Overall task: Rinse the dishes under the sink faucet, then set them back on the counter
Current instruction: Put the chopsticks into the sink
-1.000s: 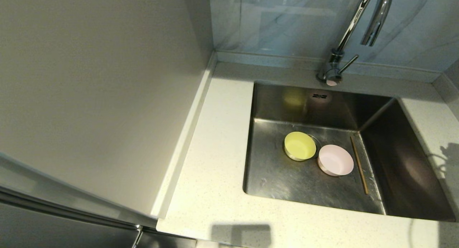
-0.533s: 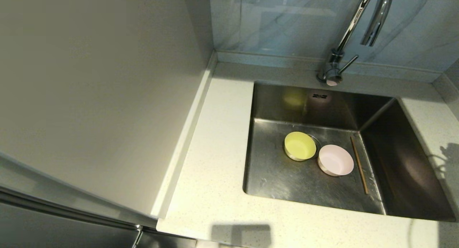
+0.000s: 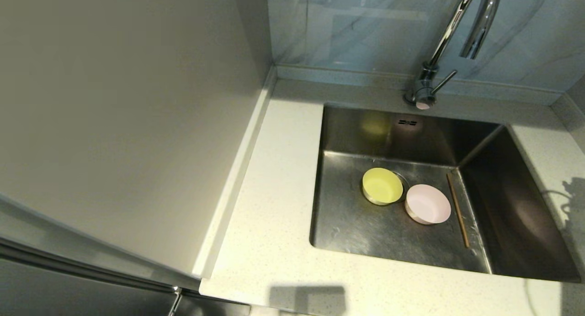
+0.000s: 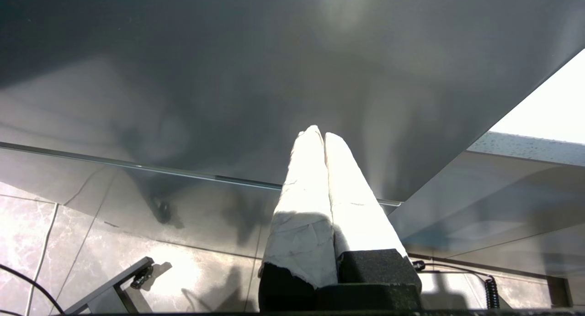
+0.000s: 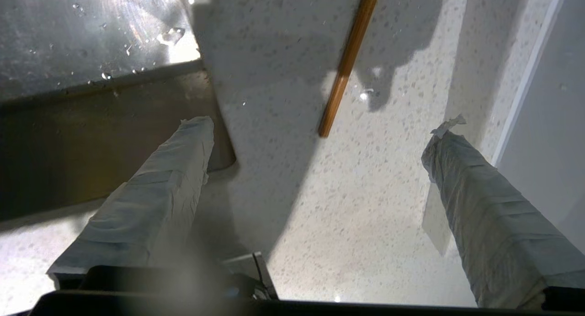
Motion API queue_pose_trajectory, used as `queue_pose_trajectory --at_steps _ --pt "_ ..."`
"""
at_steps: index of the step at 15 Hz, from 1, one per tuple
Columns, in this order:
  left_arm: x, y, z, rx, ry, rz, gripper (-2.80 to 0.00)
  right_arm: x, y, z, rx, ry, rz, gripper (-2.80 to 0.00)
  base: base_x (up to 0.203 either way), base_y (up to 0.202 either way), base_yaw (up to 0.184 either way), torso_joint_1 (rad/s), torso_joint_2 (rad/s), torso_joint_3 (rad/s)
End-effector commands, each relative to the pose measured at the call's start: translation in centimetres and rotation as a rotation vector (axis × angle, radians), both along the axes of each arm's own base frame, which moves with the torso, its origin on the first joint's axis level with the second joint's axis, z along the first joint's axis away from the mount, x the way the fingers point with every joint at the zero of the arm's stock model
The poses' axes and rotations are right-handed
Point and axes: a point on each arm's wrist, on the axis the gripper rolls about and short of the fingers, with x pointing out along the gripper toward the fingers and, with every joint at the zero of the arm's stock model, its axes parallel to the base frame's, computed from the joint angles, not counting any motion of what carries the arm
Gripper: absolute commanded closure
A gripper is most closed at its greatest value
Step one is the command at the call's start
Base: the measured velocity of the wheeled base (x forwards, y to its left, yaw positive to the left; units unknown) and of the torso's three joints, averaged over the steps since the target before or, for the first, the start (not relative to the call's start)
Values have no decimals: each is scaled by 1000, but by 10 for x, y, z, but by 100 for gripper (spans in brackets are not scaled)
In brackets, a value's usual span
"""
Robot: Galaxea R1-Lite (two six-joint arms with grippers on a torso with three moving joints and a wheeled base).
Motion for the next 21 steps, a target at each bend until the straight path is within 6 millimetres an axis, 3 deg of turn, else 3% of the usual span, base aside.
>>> queue_pose_trajectory --at_steps 1,6,12,21 --pt "0 0 0 -1 -3 1 0 8 -7 -11 27 29 -3 -280 0 0 0 0 0 0" --pt "0 0 0 -1 -3 1 0 20 -15 -15 40 20 -18 -280 0 0 0 0 0 0" --pt "0 0 0 -1 -3 1 0 43 -11 -19 105 -48 -186 -280 0 0 0 0 0 0" --pt "0 0 0 -1 -3 1 0 54 -29 -26 108 -53 -223 -280 0 0 0 0 0 0"
